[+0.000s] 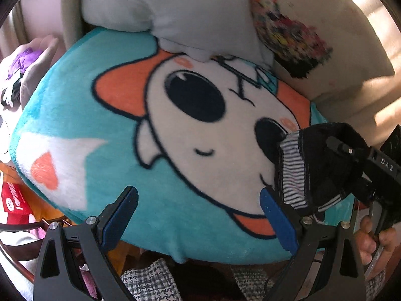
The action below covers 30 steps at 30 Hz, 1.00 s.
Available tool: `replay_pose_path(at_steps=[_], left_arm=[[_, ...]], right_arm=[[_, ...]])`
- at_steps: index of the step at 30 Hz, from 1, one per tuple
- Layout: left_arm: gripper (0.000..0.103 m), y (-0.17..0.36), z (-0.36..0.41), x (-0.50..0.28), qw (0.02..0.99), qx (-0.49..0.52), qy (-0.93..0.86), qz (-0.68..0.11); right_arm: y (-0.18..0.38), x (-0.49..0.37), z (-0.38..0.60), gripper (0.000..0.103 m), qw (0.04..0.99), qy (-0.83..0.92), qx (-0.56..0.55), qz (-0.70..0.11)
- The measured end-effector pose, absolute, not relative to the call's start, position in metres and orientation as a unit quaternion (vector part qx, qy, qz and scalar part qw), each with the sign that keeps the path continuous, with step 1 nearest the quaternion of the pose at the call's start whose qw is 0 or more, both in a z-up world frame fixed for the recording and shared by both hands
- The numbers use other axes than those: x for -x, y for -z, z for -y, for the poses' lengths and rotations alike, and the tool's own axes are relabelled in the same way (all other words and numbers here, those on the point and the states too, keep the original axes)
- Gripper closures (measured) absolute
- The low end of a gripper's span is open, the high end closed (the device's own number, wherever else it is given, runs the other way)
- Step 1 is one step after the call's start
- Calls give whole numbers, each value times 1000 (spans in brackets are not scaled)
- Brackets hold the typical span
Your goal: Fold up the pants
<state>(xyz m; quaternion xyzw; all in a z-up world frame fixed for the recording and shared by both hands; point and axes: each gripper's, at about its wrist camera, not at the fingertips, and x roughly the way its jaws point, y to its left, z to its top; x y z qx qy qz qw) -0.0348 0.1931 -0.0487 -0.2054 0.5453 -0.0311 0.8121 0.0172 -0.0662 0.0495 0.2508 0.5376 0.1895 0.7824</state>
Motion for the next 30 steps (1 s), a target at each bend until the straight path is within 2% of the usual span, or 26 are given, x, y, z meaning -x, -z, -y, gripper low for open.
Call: replay_pose_path(at_steps=[3, 5, 7, 14, 20, 23, 27, 29, 30], left_arm=[[6, 48, -174, 35, 812, 194, 33, -550], [6, 47, -160, 34, 813, 185, 34, -551], [6, 46, -150, 33, 813, 182, 32, -553], [6, 34, -115, 12, 815, 185, 47, -548], [6, 39, -63, -13, 805, 186, 95, -556], [6, 63, -32, -7, 784, 169, 113, -587], [6, 92, -1, 2, 754, 143, 132, -628], [6, 93, 0, 4, 753, 141, 128, -630], [6, 88, -3, 4, 756, 147, 132, -624]], right_arm=[[-44, -16, 94, 60, 783, -180, -258, -537], [-40, -13, 113, 46, 786, -160, -260, -537], [-36, -11, 132, 41, 785, -151, -272, -535], [-52, -4, 193, 40, 815, -89, -273, -503], [-71, -16, 202, 40, 772, -180, -379, -478], [-49, -28, 186, 40, 709, -237, -439, -499], [6, -40, 174, 40, 626, -264, -505, -532], [27, -38, 180, 42, 615, -236, -511, -552], [32, -35, 191, 42, 640, -189, -484, -566]])
